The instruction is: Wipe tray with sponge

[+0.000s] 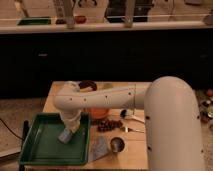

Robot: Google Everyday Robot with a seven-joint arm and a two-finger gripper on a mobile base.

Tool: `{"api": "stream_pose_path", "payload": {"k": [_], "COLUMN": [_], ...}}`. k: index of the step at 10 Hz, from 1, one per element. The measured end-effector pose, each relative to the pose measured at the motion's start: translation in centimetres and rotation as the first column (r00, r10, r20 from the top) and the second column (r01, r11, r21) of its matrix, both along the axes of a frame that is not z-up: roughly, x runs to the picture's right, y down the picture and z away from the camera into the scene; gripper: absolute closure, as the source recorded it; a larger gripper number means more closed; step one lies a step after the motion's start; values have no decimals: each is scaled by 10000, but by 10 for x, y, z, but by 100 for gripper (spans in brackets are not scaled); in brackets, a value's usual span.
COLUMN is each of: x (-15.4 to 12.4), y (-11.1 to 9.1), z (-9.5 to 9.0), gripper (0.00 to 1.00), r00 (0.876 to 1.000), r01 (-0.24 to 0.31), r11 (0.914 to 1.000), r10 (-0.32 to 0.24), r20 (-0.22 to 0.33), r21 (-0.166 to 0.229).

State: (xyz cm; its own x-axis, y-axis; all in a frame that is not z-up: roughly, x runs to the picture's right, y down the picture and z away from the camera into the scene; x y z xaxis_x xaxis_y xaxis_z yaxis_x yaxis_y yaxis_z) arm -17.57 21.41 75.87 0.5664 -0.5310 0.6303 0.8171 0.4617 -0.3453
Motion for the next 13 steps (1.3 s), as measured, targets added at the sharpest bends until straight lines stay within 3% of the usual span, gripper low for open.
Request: {"api": "stream_pose_path", "payload": {"k": [2,5,13], "x": [9,0,-10], "y": [0,4,20], "z": [2,3,17], "gripper": [99,99,99], "r00": [9998,9973,9912], "r01": [-42,-30,413], "r11": [10000,9997,9953], "r10": [43,48,-297], "r20": [207,734,1293], "r21": [-45,-235,-877]}}
